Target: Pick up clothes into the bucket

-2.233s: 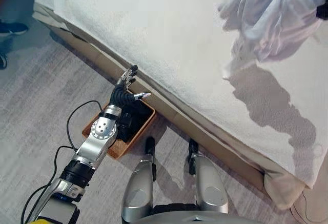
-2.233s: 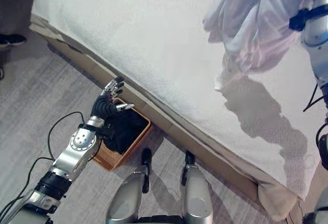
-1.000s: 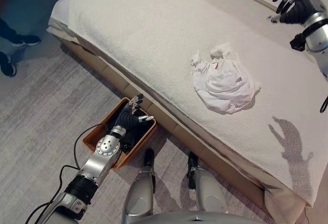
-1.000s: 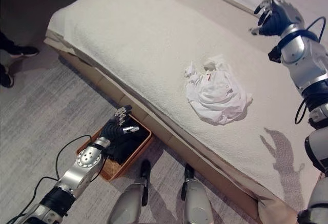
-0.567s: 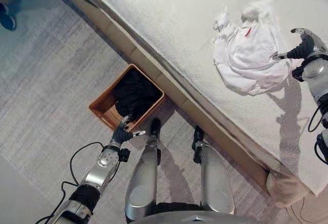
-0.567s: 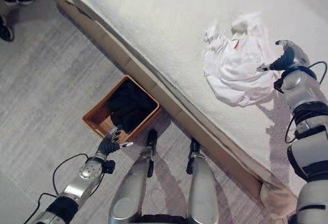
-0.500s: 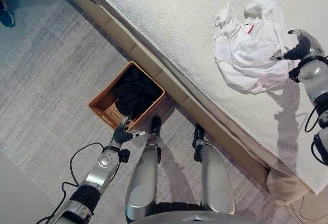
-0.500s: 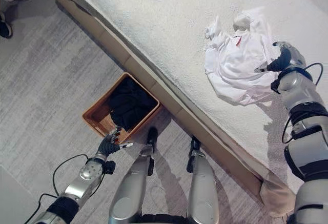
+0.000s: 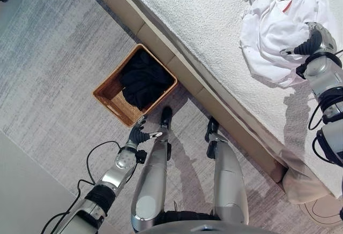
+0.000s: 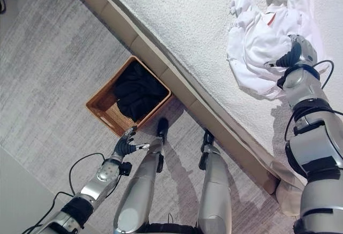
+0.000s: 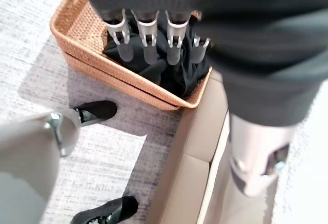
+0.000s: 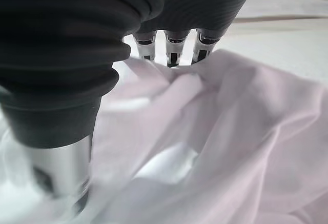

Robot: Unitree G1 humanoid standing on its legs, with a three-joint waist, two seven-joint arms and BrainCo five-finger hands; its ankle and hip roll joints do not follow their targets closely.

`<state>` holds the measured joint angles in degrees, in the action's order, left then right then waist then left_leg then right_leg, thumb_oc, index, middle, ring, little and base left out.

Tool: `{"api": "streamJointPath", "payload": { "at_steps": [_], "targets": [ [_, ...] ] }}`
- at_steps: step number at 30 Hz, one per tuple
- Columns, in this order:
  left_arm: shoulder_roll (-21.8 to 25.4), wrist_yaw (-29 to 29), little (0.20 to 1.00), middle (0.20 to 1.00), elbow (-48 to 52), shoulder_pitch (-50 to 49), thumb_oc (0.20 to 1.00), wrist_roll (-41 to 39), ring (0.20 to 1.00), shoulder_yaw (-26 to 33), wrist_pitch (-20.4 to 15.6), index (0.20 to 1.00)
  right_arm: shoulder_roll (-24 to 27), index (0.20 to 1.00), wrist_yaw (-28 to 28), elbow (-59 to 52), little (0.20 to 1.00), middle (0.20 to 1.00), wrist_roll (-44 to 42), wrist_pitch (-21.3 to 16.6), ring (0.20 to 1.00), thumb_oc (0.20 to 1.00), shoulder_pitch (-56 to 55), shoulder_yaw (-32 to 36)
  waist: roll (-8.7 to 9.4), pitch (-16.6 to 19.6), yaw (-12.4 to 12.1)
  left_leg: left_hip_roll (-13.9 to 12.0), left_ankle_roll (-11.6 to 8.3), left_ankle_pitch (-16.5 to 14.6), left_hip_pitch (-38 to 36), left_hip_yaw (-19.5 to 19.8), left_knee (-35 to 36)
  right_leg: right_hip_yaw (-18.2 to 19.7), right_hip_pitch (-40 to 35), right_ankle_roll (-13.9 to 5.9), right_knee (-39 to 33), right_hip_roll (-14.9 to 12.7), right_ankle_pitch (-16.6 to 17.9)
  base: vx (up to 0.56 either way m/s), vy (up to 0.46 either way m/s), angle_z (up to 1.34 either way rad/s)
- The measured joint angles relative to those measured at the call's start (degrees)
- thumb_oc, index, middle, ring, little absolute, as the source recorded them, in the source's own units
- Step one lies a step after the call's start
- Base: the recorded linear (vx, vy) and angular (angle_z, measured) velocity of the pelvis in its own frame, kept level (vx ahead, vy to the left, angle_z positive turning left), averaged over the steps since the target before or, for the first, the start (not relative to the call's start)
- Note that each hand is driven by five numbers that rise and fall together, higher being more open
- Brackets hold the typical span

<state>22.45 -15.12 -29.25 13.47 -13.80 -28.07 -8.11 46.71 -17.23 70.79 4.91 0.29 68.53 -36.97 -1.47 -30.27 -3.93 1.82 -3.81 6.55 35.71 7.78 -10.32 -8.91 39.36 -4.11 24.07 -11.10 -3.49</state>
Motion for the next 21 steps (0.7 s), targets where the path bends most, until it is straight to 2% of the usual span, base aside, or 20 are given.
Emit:
{"api": "streamJointPath", "payload": {
  "at_steps": [10,14,17,21],
  "targets": [
    [-0.12,-1.00,1.000,1.000,-0.06,2.76,1.000,-0.03,1.000,-0.30,-0.19,1.000,-0.39,0.200,-0.08,-0.76,0.200,0.200,1.89,-0.29,0.200,0.200,3.19,-2.20,0.03,0.02,0.03,0.07,0.01,0.01,-0.13,0.14,-0.14,-0.20,-0.27,0.02,-0.04,-0.05,0.13,0.00,0.000,0.00],
    [-0.08,-1.19,1.000,1.000,-0.09,2.92,1.000,-0.03,1.000,-0.18,-0.23,1.000,0.14,0.200,-0.24,-4.90,0.200,0.200,1.59,-0.39,0.200,0.200,3.53,-2.46,0.10,0.01,0.42,-0.01,0.02,0.01,-1.61,0.06,-0.13,-0.20,-1.70,0.00,-0.28,0.03,0.35,0.00,0.000,0.00],
    [0.04,-1.23,1.000,1.000,0.14,2.86,1.000,-0.03,1.000,0.16,-0.24,1.000,4.58,0.200,-0.98,-13.84,0.200,0.200,0.91,-0.81,0.200,0.200,3.76,-3.75,0.24,-0.01,1.04,-0.05,0.03,0.00,-2.53,0.07,-0.10,-0.18,-2.71,-0.09,-0.42,0.12,0.49,0.00,0.000,0.00],
    [0.35,-1.16,1.000,1.000,0.09,2.57,1.000,-0.01,1.000,0.26,-0.21,1.000,10.47,0.200,-3.28,-21.28,0.200,0.200,-0.73,-1.90,0.200,0.200,6.01,-4.25,1.50,-0.12,1.66,-0.54,0.05,-0.02,-5.64,-0.07,0.25,-0.04,-6.36,-0.22,-2.13,0.73,1.20,0.00,-0.012,-0.04]
  ]
}}
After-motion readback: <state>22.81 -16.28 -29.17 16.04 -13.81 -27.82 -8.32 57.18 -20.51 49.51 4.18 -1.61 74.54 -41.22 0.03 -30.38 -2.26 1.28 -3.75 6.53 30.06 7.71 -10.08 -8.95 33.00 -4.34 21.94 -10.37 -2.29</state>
